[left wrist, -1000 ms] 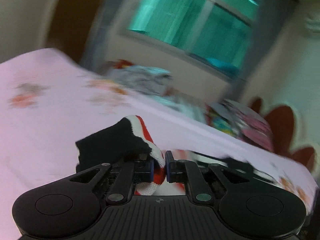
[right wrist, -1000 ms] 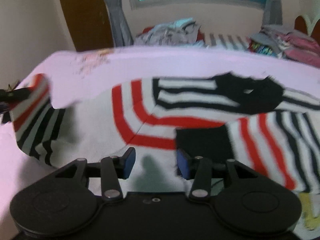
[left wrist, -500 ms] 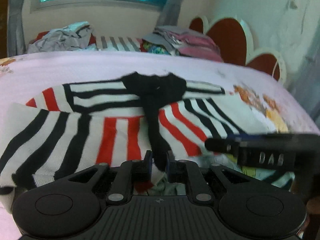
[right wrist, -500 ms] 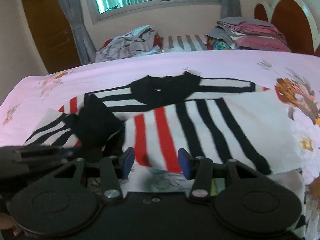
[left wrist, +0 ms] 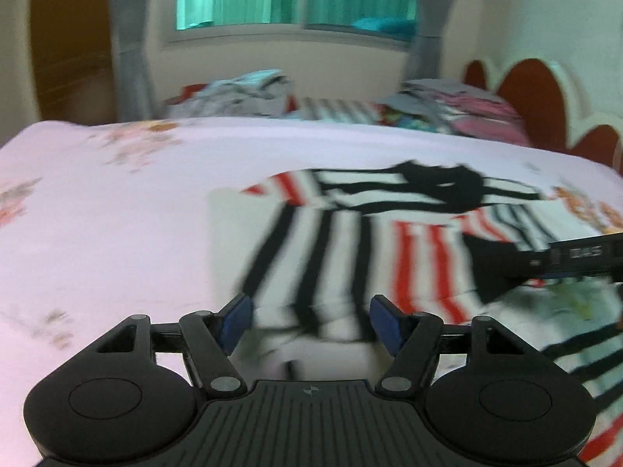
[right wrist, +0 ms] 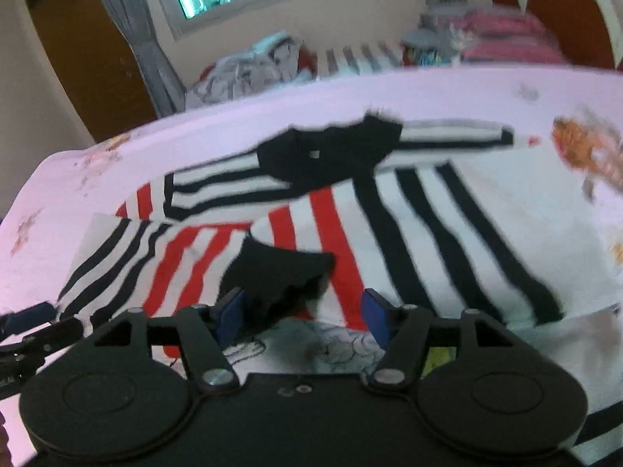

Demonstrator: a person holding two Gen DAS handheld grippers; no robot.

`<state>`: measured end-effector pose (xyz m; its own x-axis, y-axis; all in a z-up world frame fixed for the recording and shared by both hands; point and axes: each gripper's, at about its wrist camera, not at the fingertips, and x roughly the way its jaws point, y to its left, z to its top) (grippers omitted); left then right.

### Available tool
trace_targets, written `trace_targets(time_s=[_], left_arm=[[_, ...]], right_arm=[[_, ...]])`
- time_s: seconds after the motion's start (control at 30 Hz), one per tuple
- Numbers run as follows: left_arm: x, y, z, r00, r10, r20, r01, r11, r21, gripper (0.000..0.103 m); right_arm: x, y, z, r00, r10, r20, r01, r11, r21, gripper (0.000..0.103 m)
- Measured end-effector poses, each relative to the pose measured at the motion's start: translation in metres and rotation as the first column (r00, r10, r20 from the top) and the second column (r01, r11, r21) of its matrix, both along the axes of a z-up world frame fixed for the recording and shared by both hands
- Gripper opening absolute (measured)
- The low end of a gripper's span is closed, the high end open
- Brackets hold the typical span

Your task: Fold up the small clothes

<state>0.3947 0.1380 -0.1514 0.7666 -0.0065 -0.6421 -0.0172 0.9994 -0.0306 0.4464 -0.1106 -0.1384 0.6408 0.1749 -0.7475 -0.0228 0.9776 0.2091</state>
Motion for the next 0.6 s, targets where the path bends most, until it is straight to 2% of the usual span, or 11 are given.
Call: trace_targets(time_s=[0.03,0.1,0.13,0.17,0.2,0.23,0.37,0.47,0.6], left_arm=[[-0.002,0.006,-0.002,1.0,0.025,-0.003,-0.025,1.0,0.001,0.067],[-0.006,0.013,-0.008,0.998,0.067,-0.006,-0.067,0.997,-0.025,0.067],[-0.009,0.017,-0.011,0.996,0.087,-0.009,-0.088,0.995,-0.036,0.067],[-0.008,0.018,-0.016,0.996,0.091,-0.021,-0.091,0.995,-0.04,0.067],[-0.007,0.019,-0.02,0.995,0.089,-0.036,-0.09,0.995,-0.037,0.067],[-0.005,0.018,-0.024,0.996,0.086,-0.04,-0.087,0.996,-0.027,0.067],[0.007,0.013,-0.031,0.995,0.094,-0.022,-0.094,0.995,-0.017,0.067],[0.016,0.002,-0.032,0.997,0.074,-0.006,-0.074,0.997,0.018,0.067],[0.024,-0.005,-0.032,0.998,0.068,0.014,-0.068,0.996,0.049,0.067]], right_arm=[[0.001,0.003,-0.002,1.0,0.009,-0.001,-0.009,1.0,-0.008,0.058],[0.002,0.01,-0.002,1.0,0.028,0.007,-0.028,0.999,-0.016,0.041],[0.002,0.013,-0.001,0.999,0.04,0.007,-0.04,0.999,-0.017,0.039],[0.003,0.016,-0.002,0.998,0.056,0.002,-0.056,0.998,-0.013,0.032],[0.003,0.017,-0.001,0.998,0.069,0.003,-0.069,0.998,-0.01,0.017],[0.004,0.019,-0.001,0.997,0.083,0.007,-0.083,0.997,-0.003,0.007],[0.001,0.022,0.017,0.99,0.107,0.089,-0.104,0.994,-0.04,0.006],[0.0,0.011,0.036,0.982,0.095,0.162,-0.08,0.992,-0.098,0.006],[0.011,-0.022,0.042,0.985,0.041,0.165,-0.019,0.991,-0.135,0.006]])
